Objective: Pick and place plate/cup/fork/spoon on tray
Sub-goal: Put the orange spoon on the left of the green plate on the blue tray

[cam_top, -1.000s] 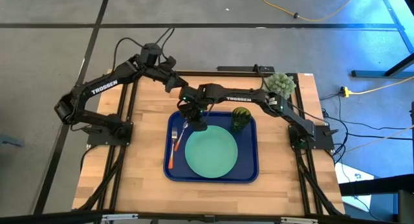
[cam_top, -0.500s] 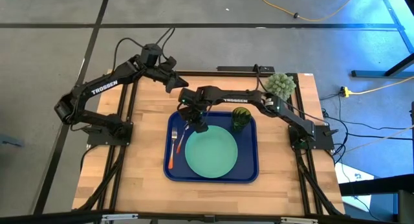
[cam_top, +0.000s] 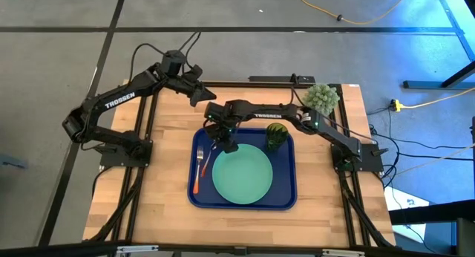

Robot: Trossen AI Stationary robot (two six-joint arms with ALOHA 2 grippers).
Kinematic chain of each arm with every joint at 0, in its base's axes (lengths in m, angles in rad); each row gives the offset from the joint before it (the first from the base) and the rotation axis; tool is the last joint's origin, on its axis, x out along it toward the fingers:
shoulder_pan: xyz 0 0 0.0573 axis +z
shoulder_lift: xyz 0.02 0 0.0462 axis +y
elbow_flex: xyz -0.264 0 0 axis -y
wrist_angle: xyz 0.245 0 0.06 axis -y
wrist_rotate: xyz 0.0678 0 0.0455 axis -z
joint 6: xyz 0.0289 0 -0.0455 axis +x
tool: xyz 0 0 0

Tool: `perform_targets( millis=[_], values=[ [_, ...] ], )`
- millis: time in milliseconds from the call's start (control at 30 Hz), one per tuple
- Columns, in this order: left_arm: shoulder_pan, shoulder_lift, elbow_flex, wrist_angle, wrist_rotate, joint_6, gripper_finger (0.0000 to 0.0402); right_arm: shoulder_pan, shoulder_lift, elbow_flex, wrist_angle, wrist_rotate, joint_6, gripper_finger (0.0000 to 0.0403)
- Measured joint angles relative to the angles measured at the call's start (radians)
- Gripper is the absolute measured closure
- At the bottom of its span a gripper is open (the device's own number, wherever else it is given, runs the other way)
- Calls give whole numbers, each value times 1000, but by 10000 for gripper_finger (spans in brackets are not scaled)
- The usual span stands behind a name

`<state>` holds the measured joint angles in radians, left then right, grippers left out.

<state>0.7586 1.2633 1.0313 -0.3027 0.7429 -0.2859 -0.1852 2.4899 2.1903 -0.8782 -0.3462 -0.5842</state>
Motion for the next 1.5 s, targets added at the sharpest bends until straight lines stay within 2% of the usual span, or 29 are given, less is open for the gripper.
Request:
perform_targets(
  millis=[533, 633, 767, 1067, 1267, 1500],
  values=[
    [0, 0, 0, 4, -1, 0, 350, -6, 46, 0, -5, -33, -1, 399],
    [0, 0, 0, 3, -1, 0, 350, -8, 46, 0, -10, -47, -1, 388],
    [0, 0, 0, 2, -2, 1, 350, -8, 48, 0, -6, -38, -1, 369],
    [0, 0, 0, 0, -2, 5, 350, -8, 50, -2, 1, 27, -6, 362],
    [0, 0, 0, 0, -2, 7, 350, -8, 50, -2, -3, 26, -55, 361],
    [0, 0, 0, 0, -2, 8, 350, -9, 50, 0, -15, 24, -101, 389]
  ],
)
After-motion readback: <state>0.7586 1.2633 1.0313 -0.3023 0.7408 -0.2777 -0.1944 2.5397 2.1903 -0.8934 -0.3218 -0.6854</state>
